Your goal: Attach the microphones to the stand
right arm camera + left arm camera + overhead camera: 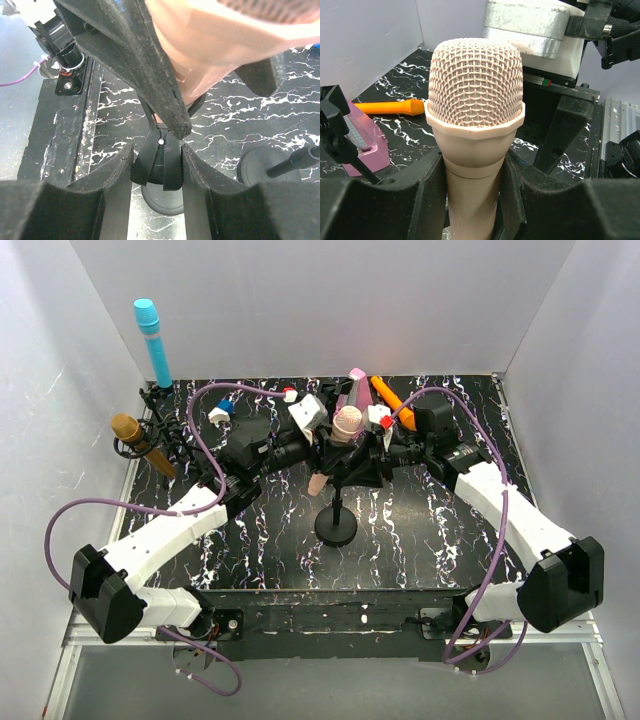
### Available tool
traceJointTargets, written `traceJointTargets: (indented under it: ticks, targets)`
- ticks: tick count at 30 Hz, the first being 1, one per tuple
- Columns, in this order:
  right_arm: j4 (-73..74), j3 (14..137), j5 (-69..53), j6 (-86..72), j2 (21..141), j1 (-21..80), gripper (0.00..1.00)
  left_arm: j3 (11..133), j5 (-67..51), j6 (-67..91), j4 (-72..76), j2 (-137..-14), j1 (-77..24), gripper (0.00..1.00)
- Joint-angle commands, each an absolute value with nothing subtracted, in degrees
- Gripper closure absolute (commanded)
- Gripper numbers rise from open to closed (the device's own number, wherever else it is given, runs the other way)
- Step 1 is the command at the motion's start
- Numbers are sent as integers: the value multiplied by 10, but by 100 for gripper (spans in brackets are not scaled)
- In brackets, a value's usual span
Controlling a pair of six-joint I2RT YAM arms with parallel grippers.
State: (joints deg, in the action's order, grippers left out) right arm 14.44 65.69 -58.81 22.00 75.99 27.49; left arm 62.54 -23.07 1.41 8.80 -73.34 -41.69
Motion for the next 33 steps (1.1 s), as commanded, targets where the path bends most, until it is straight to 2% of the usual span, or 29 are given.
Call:
traceJointTargets:
  ticks: [1,7,9,14,20,29,30,31,33]
  targets:
    - [99,641,-624,176,743,282,99,608,-282,40,94,-747,-425,100]
    - [26,612,-626,117,733,271,99,592,-273,45,98,-744,-424,100]
    - [-12,599,-631,90,730,264,93,584,-270,48,102,-741,-424,100]
    - [-80,574,-650,25,725,250,51,576,-265,51,104,-734,-424,100]
    - [-98,565,-676,10,713,235,21,581,-265,47,91,-730,-424,100]
    - [-91,565,-736,13,690,200,14,612,-278,47,43,-740,-425,99]
    - [-89,566,-736,13,686,195,14,618,-280,46,33,-743,-425,93]
    - [-87,566,-736,13,684,190,14,626,-279,46,26,-744,-425,83]
    - [-80,565,-736,16,679,183,14,638,-263,54,13,-746,-425,57]
